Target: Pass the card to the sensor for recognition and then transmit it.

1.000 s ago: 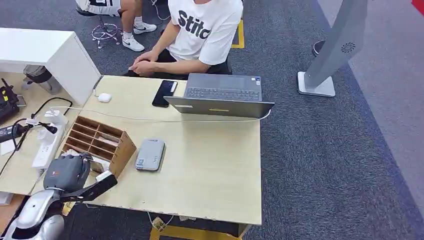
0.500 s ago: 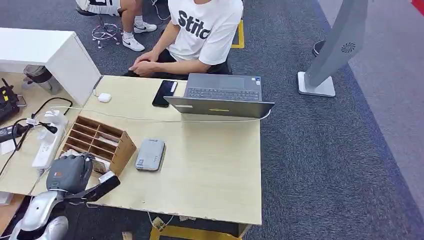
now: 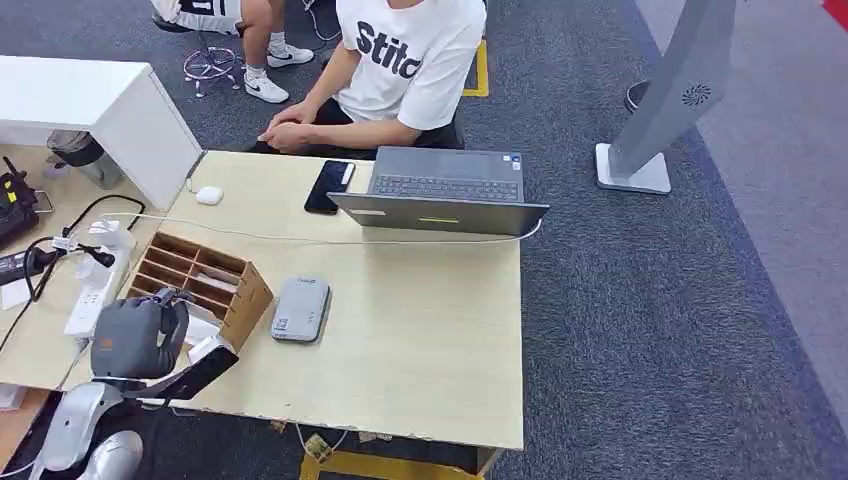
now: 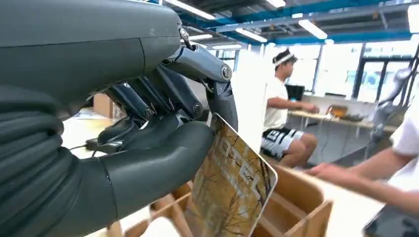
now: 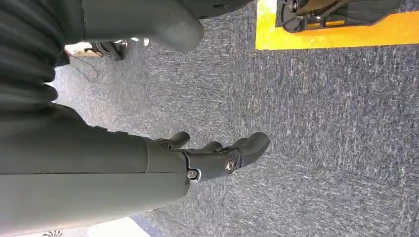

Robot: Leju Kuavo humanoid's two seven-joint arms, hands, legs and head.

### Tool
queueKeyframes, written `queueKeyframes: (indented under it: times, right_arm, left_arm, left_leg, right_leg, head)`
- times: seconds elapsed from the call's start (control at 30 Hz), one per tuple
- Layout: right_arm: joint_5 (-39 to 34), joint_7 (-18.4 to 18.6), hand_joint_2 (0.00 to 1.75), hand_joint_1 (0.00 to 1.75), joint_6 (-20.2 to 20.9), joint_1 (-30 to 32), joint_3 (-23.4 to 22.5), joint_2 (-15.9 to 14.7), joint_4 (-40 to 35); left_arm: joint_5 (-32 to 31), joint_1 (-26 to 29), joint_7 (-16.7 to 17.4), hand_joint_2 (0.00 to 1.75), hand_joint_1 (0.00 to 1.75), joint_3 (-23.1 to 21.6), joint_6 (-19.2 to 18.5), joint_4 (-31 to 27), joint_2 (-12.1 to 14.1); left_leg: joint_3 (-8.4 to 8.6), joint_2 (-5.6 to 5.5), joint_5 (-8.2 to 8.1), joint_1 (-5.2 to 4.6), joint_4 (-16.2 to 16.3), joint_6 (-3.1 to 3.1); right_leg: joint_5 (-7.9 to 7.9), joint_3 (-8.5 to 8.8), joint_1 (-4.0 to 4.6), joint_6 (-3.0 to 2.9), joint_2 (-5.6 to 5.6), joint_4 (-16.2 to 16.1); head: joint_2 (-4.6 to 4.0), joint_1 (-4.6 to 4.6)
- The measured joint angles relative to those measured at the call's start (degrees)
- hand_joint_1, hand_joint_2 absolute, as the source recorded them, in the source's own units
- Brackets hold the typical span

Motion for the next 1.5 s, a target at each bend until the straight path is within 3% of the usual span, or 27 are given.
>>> queueKeyframes:
  times: [0.33,0.5,0.67,0.83,1.0,1.13,1.33,1.5]
  right_arm:
    - [0.33,0.02,1.75,0.00,-0.09,0.02,0.00,0.00,0.00]
    - [1.05,0.15,1.75,0.00,-0.04,-0.01,0.04,0.00,0.00]
    - [1.57,0.15,1.75,0.00,0.02,-0.07,0.46,0.00,0.00]
    - [2.43,0.44,1.75,0.00,0.18,-0.07,0.77,0.00,0.00]
    - [3.45,1.25,1.75,0.00,0.52,-0.89,1.57,0.00,0.00]
    - [3.41,1.14,1.75,0.00,0.66,-1.17,1.97,0.00,0.00]
    - [3.24,1.51,1.75,0.00,0.50,-0.84,1.99,0.00,0.00]
    - [3.65,1.95,1.75,0.00,0.46,-0.40,2.08,-0.02,0.00]
  left_arm:
    - [3.69,0.59,-1.83,1.75,1.75,3.21,1.23,-5.85,-1.09]
    - [3.62,-5.02,-1.07,1.75,1.75,3.78,-2.19,-4.87,0.07]
    - [1.75,-14.37,0.20,1.75,1.75,3.58,-4.07,1.63,1.68]
    - [-1.95,-20.30,2.56,1.75,1.75,2.18,-5.58,6.46,2.16]
    - [-9.52,-34.52,6.51,1.75,1.75,-4.73,-7.24,19.52,1.29]
    - [-10.41,-41.88,6.76,1.75,1.75,-9.55,-6.80,26.90,-1.22]
    - [-5.99,-40.88,5.51,1.75,1.75,-12.44,-4.85,27.54,-2.47]
    - [-4.70,-38.12,5.64,1.75,1.75,-12.55,-6.08,25.07,-1.60]
  left_leg:
    - [0.02,-0.01,0.00,0.00,0.00,0.00]
    - [0.00,-0.09,0.10,0.00,0.01,0.00]
    - [0.01,-0.06,0.19,0.03,0.00,-0.09]
    - [-0.02,-0.09,0.24,0.02,0.06,-0.03]
    - [-0.11,-0.23,0.41,0.02,0.07,-0.01]
    - [-0.11,-0.03,0.43,-0.02,0.07,0.01]
    - [-0.13,0.11,0.41,-0.03,0.06,0.03]
    - [-0.15,0.11,0.40,0.00,0.03,0.00]
  right_leg:
    - [0.00,-0.01,0.00,0.00,0.00,0.00]
    - [0.02,0.00,0.00,0.00,-0.11,0.00]
    - [0.17,-0.01,0.03,-0.06,-0.10,0.02]
    - [0.19,-0.16,0.03,-0.03,-0.09,0.00]
    - [0.34,-0.10,0.03,-0.01,-0.28,0.01]
    - [0.47,-0.12,0.02,0.05,-0.08,0.00]
    - [0.46,-0.20,-0.03,0.05,0.10,0.00]
    - [0.45,-0.25,0.00,0.04,0.10,0.01]
  head:
    - [0.00,0.00]
    - [0.00,0.02]
    - [0.00,0.02]
    - [0.00,0.00]
    - [0.00,0.02]
    - [0.00,0.02]
    - [0.00,0.02]
    - [0.00,0.02]
